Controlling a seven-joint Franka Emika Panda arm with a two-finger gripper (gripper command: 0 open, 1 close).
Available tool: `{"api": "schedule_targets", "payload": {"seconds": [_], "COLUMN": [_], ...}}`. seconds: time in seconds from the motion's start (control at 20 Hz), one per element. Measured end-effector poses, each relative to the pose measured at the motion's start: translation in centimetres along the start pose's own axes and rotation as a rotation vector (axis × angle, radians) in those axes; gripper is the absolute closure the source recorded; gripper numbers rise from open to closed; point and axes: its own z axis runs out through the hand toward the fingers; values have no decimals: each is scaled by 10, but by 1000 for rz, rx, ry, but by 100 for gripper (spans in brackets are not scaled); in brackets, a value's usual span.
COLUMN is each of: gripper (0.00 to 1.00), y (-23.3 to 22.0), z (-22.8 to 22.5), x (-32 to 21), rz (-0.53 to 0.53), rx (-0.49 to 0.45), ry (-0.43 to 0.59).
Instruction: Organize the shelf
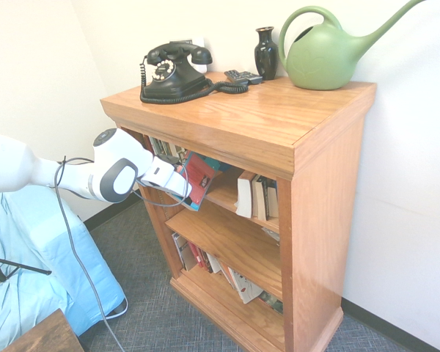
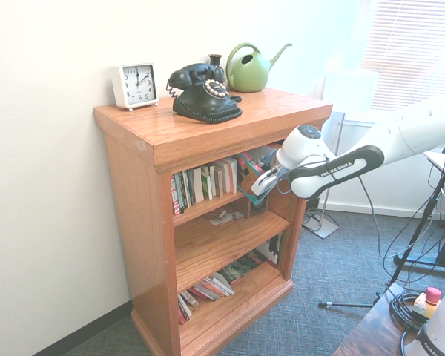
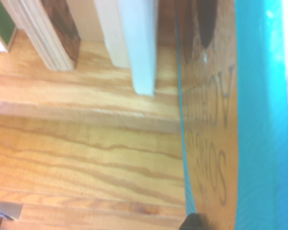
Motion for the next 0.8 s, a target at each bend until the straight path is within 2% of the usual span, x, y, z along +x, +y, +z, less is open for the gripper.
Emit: {"api": "schedule_targets", "payload": {"seconds": [0.35,0.65,0.7,0.8], "gripper": [100,100,0,0], "y": [-19,-18,-18,-21], "z": [0,-2,-2,-1], "x": [6,19,21,26], "rz": [-2,11,14,17], "rx": [10,8,8,6], "ry": [16,29,31,33]}}
